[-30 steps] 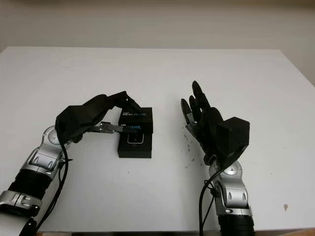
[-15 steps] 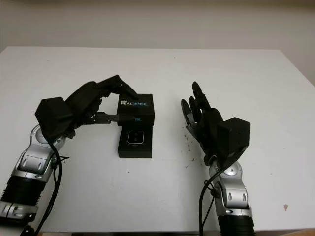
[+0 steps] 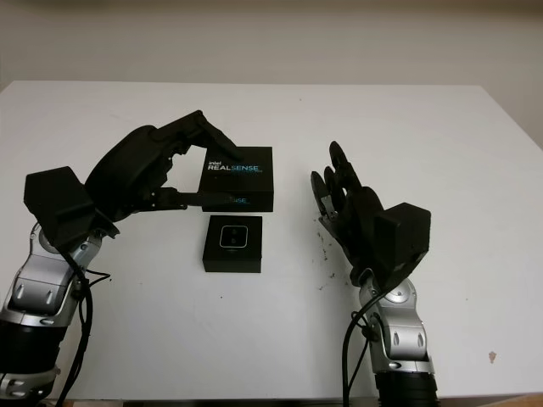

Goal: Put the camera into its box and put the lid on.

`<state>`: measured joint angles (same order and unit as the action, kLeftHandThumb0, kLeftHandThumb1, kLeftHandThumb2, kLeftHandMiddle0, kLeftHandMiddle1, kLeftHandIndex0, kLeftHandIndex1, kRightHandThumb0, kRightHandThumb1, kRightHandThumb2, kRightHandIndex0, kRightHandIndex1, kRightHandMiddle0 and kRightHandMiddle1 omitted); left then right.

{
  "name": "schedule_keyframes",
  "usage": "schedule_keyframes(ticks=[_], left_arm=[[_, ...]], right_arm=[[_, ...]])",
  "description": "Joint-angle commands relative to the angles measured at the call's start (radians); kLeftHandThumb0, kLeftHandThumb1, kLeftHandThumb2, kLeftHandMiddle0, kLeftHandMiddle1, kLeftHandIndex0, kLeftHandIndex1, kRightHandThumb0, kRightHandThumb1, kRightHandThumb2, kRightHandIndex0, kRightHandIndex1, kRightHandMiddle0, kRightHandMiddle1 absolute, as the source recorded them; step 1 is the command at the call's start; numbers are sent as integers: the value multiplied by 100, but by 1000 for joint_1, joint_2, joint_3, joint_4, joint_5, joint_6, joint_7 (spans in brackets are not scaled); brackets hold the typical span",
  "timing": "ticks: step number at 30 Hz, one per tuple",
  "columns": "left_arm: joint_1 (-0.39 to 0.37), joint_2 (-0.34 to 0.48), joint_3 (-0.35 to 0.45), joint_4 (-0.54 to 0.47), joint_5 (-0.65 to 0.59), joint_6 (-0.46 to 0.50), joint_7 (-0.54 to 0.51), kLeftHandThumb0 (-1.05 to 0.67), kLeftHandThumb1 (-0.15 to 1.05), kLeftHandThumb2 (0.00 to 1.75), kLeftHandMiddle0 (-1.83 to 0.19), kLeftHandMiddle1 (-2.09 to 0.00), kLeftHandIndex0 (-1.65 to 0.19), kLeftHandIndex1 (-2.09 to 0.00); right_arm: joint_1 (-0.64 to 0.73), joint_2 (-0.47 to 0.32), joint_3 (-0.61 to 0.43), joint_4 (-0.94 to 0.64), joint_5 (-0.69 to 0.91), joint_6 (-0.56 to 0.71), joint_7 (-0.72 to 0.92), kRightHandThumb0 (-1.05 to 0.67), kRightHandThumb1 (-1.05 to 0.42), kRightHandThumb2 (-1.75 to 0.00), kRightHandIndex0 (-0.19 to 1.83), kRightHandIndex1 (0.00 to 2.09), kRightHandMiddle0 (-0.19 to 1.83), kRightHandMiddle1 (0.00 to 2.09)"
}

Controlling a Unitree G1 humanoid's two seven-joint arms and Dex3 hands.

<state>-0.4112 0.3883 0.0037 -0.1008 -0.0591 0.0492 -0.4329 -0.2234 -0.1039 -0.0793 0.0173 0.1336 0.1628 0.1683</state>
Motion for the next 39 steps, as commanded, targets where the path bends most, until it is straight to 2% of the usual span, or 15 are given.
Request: schedule_keyframes(ticks=[1,13,16,20,25,39], left_arm=[[23,-2,9,-16,-15,-3,-5,-18,105,8,-31,-154,-23,-139],[88,-1,-10,61,17,-118,-18,-18,105,8,-27,-159,-20,-147],[109,9,-27,85,68,-180,-10,-19,105,7,-29,-157,-21,-146],[161,-2,-48,99,119,-218,14,-18,105,7,-32,-148,-25,-140],[173,-3,-72,125,178,-266,43,-19,105,9,-33,-151,-27,-142],[166,11,-93,146,232,-275,46,-16,105,10,-29,-146,-26,-138]], right_arm=[[-4,-5,5,-10,-2,-10,1,-66,-105,-43,-2,5,-1,5],[-9,-7,-3,-4,-5,-20,-1,-67,-105,-42,-1,6,0,6],[-12,-6,-5,-1,-10,-29,-9,-67,-105,-43,0,6,0,6],[-21,3,-11,7,-4,-55,-19,-68,-105,-45,0,6,-1,6],[-31,-1,-15,23,2,-68,-14,-71,-105,-44,0,6,-1,5],[-34,-6,-21,23,2,-70,-18,-70,-105,-43,1,6,0,6]])
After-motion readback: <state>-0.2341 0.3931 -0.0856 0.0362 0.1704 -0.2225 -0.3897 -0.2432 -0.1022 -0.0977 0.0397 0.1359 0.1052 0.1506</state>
